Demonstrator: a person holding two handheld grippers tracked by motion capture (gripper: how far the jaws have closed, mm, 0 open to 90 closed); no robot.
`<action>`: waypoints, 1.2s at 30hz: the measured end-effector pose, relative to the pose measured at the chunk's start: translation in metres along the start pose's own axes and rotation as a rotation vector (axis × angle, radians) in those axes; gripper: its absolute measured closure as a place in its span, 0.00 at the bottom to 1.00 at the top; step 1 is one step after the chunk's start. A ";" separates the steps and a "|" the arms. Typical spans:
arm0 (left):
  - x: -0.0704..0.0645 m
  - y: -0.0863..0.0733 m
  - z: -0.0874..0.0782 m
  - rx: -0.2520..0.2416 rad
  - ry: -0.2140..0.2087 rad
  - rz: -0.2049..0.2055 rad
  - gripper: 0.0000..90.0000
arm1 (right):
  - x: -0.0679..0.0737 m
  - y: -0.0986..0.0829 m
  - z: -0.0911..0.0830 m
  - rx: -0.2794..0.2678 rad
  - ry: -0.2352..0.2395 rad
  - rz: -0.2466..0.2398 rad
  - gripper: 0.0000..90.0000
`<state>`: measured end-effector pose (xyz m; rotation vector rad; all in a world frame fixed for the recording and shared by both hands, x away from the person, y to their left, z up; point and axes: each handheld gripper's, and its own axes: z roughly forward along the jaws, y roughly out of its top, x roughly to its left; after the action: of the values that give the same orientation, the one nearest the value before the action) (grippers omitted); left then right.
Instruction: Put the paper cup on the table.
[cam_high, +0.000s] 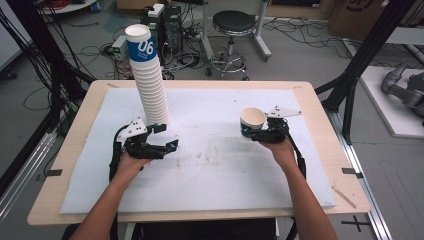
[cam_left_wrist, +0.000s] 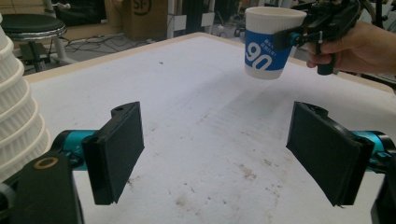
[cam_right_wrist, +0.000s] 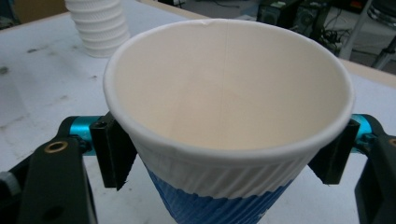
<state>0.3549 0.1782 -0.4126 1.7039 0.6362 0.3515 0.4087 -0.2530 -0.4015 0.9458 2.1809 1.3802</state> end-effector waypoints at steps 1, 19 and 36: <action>0.000 0.000 0.000 0.000 0.001 0.000 0.21 | -0.001 -0.002 0.002 0.011 -0.011 0.005 0.25; 0.002 -0.003 -0.002 0.012 0.013 -0.003 0.21 | -0.012 -0.033 0.006 0.061 -0.038 0.091 0.23; 0.003 -0.006 -0.004 0.013 0.020 -0.009 0.21 | -0.012 -0.048 -0.018 0.144 -0.020 0.072 0.22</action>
<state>0.3537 0.1844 -0.4175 1.7109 0.6615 0.3589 0.3894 -0.2874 -0.4373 1.0956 2.2762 1.2527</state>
